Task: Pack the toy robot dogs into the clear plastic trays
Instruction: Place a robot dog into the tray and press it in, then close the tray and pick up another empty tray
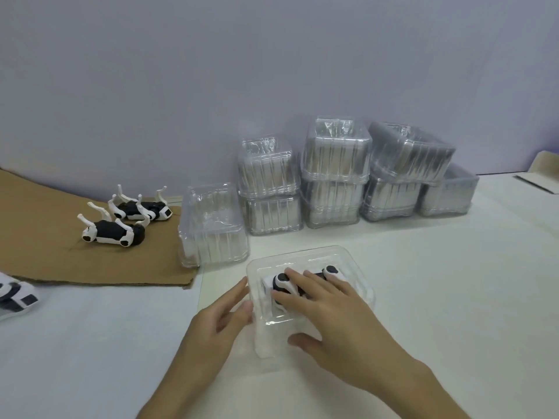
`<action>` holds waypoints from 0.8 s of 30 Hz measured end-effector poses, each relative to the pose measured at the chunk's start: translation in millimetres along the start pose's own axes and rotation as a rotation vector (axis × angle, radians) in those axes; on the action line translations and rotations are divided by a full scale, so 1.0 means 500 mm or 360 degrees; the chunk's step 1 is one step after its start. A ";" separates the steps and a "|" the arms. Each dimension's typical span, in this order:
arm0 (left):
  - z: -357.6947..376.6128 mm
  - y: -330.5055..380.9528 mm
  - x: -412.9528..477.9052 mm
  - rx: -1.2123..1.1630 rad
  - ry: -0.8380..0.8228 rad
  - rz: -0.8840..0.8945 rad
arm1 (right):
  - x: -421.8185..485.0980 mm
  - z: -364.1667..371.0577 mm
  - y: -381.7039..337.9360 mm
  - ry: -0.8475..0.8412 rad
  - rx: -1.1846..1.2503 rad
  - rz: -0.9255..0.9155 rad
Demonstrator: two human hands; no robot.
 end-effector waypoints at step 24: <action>0.029 -0.008 -0.001 0.0364 0.0329 0.0111 | 0.177 -0.070 0.121 0.1003 0.0787 0.0255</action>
Point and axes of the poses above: each hand's wrist, its own x-axis towards the middle knuckle, its own z-axis out of the palm, y = z × x, the point moved 1 cm from there along x, towards the middle knuckle, and after that the axes turned 13 degrees about z, right-handed, at the moved point
